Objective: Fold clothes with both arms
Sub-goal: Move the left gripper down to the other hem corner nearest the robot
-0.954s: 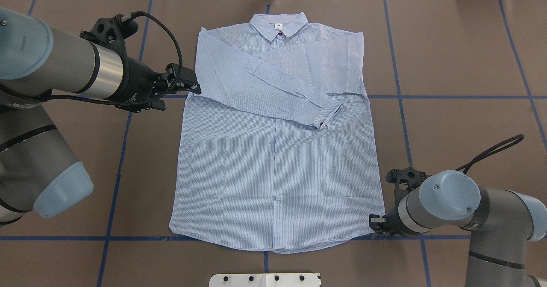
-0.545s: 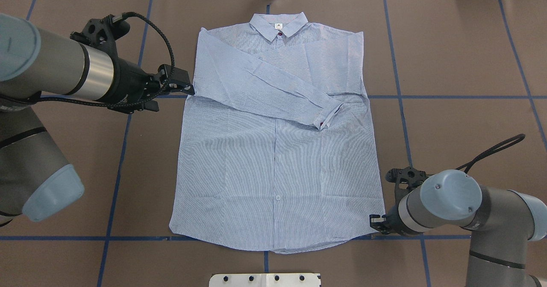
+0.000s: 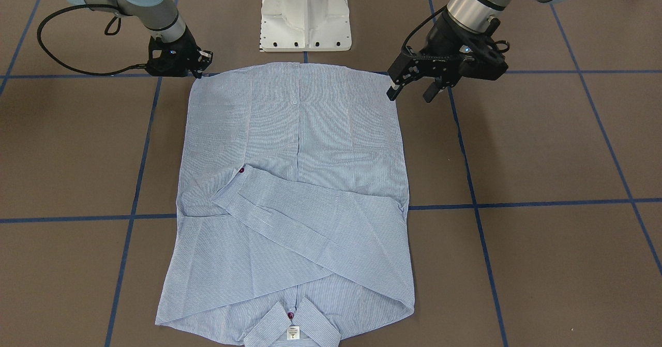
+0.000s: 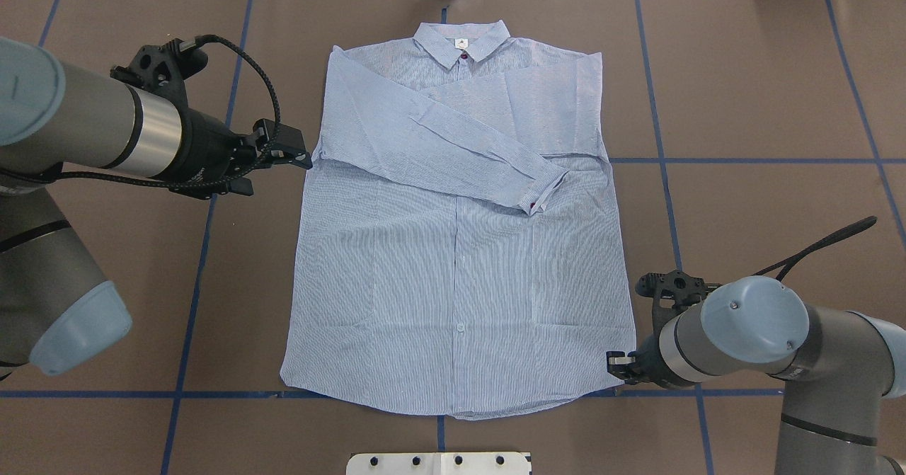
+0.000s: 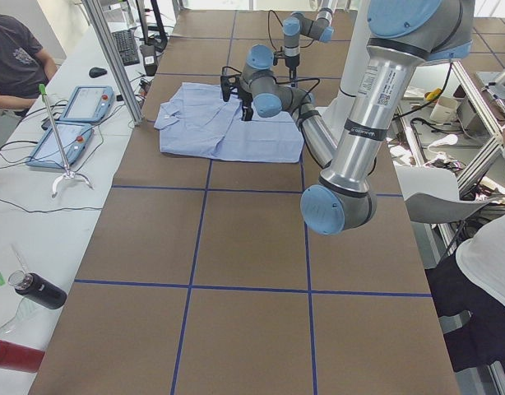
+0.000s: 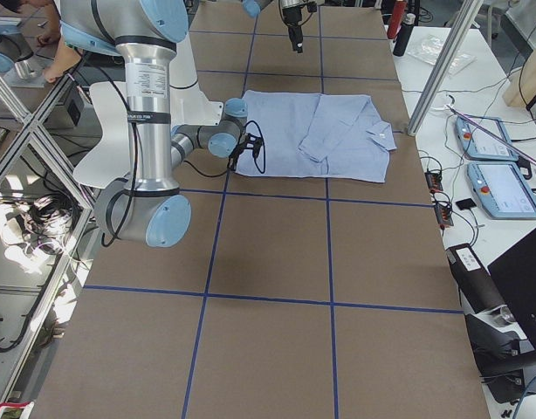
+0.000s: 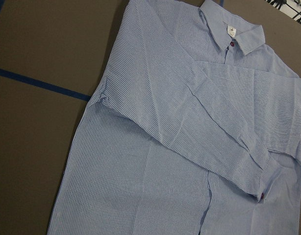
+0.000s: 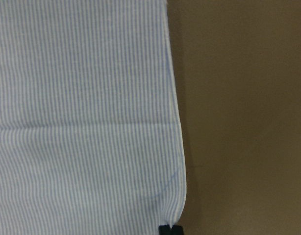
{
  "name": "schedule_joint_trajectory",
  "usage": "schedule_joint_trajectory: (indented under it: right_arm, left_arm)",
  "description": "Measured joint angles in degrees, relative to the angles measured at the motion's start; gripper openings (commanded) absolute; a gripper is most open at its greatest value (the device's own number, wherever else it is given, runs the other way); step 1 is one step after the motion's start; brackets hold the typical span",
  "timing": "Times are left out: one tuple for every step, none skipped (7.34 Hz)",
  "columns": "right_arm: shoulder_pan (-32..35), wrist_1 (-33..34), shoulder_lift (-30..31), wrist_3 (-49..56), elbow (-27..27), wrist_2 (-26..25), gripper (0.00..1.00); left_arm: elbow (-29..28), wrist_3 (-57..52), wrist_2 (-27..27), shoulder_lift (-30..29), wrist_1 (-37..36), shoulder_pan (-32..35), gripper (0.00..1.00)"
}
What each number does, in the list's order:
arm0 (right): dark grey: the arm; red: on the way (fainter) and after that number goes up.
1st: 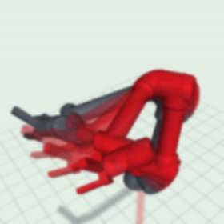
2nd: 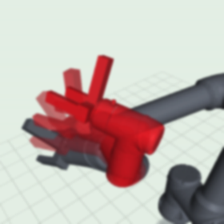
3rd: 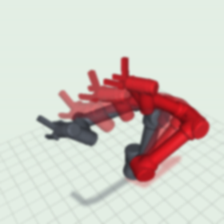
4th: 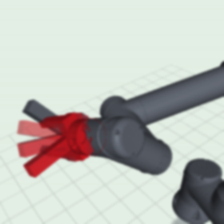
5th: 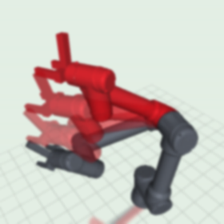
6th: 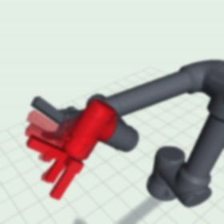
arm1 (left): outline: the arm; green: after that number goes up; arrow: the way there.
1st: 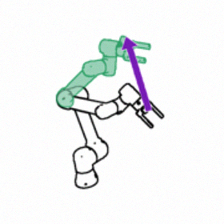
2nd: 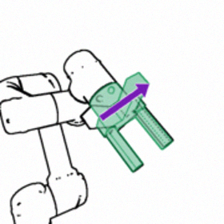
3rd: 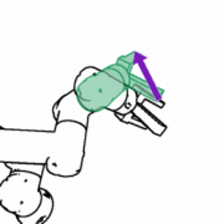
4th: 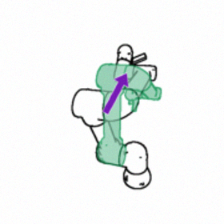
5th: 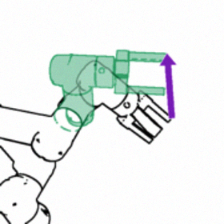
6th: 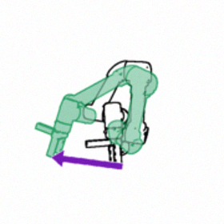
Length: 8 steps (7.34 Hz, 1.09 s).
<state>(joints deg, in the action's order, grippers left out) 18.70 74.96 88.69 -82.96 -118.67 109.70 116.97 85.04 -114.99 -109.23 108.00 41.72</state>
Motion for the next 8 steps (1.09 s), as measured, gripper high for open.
schedule_joint_trajectory:
  right_arm:
    - [0.35, 0.0, 0.04, -0.01, -0.53, 0.01, 0.0]
    - [0.76, 0.01, -0.04, -0.01, -0.81, 0.05, 0.0]
    - [1.03, 0.01, -0.29, -0.01, -1.07, 0.09, 0.0]
    - [1.22, 0.01, -0.47, -0.01, -1.45, 0.2, 0.0]
    - [1.69, 0.01, -0.51, -0.01, -2.0, 0.88, 0.0]
    - [2.74, 0.01, -0.53, -0.01, -2.4, 2.3, 0.0]
    - [3.84, 0.01, -0.54, 0.0, -2.61, 3.53, 0.0]
    - [4.57, 0.01, -0.56, 0.04, -2.72, 4.18, 0.0]
  left_arm:
    - [-0.03, 0.4, 0.13, 1.48, -0.2, -2.28, 0.99]
    - [0.06, 1.3, 0.33, 2.96, -0.33, -5.06, 0.99]
    - [0.21, 3.12, 1.32, 4.5, -0.37, -8.39, 0.99]
    - [0.4, 4.9, 2.95, 5.95, -0.37, -11.44, 0.97]
    - [0.36, 6.43, 4.1, 6.91, -0.51, -14.01, 0.93]
    - [0.22, 7.62, 5.1, 7.66, -0.86, -16.01, 0.9]
    - [0.09, 8.23, 6.07, 8.36, -1.7, -17.33, 0.89]
    - [-0.09, 8.51, 6.62, 8.8, -2.98, -18.52, 0.86]
